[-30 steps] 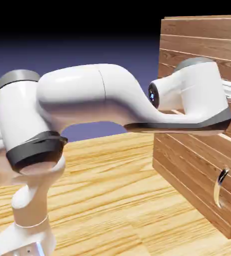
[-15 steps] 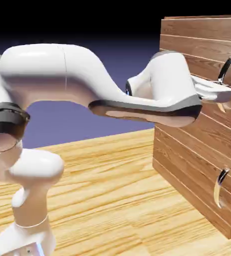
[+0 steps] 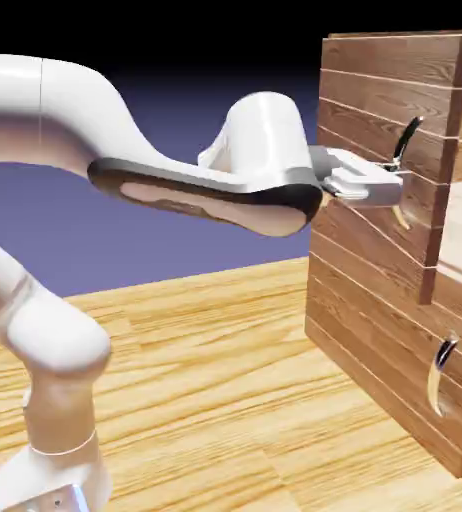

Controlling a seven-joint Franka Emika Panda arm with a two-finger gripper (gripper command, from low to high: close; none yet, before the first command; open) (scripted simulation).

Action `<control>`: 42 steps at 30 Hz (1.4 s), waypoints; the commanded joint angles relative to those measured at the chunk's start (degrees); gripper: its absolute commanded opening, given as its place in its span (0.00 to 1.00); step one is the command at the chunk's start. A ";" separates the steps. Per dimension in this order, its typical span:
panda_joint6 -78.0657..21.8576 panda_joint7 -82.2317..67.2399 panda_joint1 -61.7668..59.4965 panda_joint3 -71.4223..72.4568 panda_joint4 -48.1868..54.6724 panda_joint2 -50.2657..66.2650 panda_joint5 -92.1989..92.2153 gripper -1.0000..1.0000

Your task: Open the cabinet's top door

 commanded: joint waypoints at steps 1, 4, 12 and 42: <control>-0.27 -0.95 -2.07 1.78 -1.19 -0.69 1.58 0.00; -1.09 -3.95 -8.30 7.14 -4.95 -3.11 6.87 0.00; -1.78 -12.95 -24.91 21.92 -15.11 -12.28 24.01 0.00; -31.30 -58.73 -25.28 55.82 -35.32 -48.91 97.00 0.00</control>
